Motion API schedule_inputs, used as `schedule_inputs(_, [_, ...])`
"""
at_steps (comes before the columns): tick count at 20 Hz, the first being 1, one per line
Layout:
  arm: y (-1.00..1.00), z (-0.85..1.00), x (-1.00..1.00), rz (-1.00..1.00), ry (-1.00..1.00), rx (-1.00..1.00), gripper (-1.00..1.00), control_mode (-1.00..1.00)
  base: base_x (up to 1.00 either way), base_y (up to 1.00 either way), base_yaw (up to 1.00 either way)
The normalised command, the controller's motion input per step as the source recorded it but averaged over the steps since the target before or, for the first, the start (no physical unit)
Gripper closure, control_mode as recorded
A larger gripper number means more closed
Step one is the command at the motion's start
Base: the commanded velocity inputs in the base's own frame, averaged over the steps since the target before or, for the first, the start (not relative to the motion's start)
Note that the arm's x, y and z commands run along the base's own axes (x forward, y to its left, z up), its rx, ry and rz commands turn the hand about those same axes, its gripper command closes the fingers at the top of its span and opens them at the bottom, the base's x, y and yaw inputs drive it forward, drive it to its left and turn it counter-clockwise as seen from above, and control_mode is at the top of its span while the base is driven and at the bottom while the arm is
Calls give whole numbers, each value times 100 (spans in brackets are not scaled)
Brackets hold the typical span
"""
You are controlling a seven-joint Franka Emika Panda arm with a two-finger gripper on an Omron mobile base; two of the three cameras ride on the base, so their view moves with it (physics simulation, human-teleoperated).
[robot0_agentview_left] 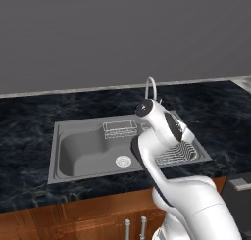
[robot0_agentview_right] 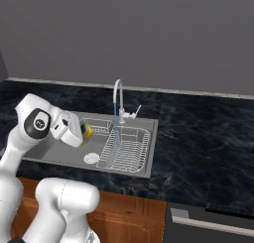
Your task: Soak the sponge with water for a few seconds and then drop it inside the sink.
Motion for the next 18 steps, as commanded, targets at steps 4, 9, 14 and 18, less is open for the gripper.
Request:
schedule_inputs(4, [0, -2, 5, 0, 10, -4, 100, -100, 0, 0, 0])
schedule_inputs(9, [0, -15, 11, 0, 2, -6, 100, -100, 0, 0, 0])
schedule_inputs(14, [0, -23, 21, 0, 0, -8, 100, -100, 0, 0, 0])
schedule_inputs(18, [0, -16, 23, 0, 0, -6, 100, -100, 0, 0, 0])
